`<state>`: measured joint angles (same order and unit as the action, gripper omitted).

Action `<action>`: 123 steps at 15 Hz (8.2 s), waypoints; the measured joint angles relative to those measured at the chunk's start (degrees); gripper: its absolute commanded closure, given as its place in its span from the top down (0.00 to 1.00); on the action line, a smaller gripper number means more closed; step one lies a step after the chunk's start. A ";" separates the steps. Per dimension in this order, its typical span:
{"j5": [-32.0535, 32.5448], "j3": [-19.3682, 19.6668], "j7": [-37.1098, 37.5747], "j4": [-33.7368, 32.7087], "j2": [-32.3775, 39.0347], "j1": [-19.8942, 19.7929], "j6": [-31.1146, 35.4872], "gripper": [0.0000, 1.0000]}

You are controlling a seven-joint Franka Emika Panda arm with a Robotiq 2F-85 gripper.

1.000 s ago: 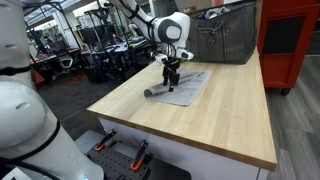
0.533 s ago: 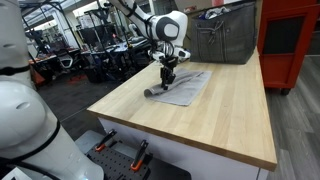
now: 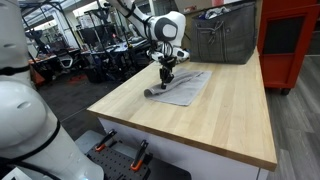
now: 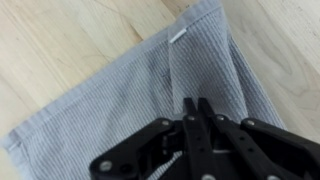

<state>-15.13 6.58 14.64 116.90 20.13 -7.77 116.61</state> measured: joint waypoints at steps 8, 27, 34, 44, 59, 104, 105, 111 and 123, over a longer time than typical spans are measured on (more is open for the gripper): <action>1.74 0.06 -2.08 1.53 0.00 0.20 5.29 0.56; 4.46 0.91 -1.62 2.93 -0.33 0.14 1.97 0.01; 4.65 1.36 0.24 2.78 -0.99 0.12 1.97 0.03; 4.75 1.44 0.23 2.78 -2.45 0.18 1.39 0.49; 5.40 1.20 0.35 3.14 -1.85 0.96 -1.63 0.09; 25.76 9.41 28.74 5.52 -6.16 0.67 5.35 0.78; 25.76 9.14 28.76 5.50 -6.22 0.79 5.56 0.87; 24.86 6.16 29.33 4.20 -6.67 2.03 12.38 1.00; 21.50 4.09 19.76 -7.90 6.25 2.18 23.85 1.00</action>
<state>6.38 10.67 34.40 109.00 26.39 -5.59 140.47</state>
